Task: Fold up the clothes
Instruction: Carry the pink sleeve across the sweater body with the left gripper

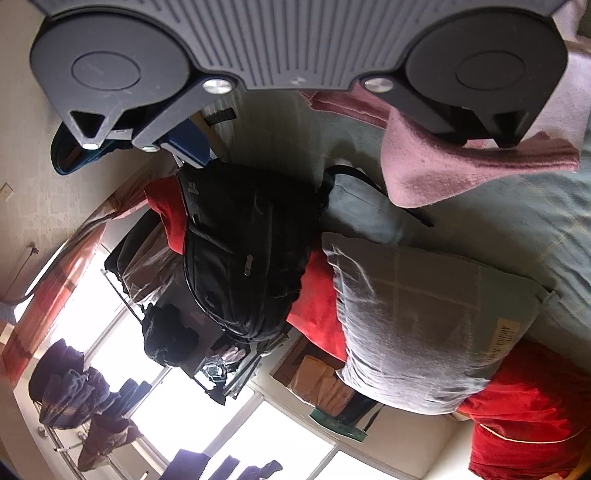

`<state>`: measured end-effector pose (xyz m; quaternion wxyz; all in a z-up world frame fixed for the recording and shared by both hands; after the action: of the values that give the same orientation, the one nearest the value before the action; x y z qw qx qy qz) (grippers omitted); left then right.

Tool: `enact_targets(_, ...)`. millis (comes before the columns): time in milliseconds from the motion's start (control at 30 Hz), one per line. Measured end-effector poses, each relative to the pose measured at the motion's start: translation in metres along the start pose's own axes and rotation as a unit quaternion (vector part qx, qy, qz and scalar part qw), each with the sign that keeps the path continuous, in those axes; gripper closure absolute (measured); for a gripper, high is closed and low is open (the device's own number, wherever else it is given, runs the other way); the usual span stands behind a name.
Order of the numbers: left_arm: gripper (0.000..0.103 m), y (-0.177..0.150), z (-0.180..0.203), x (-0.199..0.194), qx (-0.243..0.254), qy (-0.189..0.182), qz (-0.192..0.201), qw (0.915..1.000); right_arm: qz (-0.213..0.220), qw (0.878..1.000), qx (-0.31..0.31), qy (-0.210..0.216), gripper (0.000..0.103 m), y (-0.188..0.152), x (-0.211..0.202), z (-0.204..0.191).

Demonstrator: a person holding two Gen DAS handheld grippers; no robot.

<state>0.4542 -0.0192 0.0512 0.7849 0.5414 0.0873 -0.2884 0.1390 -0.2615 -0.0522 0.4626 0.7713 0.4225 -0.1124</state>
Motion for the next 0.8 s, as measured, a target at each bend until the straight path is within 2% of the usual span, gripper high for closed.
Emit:
enact_targets(200,0.001,-0.008,0.015,0.015,0.013,-0.004,-0.016,0.9998,0.002,1.0,0.005,0.001,0.0,0.0,-0.002,0.005)
enact_targets(467,0.001,-0.038,0.022,0.039,0.063,0.015,-0.068,0.9956,0.005,1.0,0.013,0.0,0.0,0.002,-0.003,0.012)
enact_targets(800,0.001,-0.078,0.024,0.066,0.075,0.009,-0.112,0.9908,0.0,1.0,0.011,-0.002,0.0,0.001,0.001,0.012)
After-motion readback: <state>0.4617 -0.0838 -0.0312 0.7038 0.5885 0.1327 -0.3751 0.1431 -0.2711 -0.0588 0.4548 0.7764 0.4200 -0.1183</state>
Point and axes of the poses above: each gripper's, at about its wrist camera, not at the fingertips, and x roughly the way its jaws point, z to its right, y to its top, the point moved 8 cm from there along x, roughly the way its jaws point, and after that the axes turned 14 degrees about x, right-handed, at the moved point
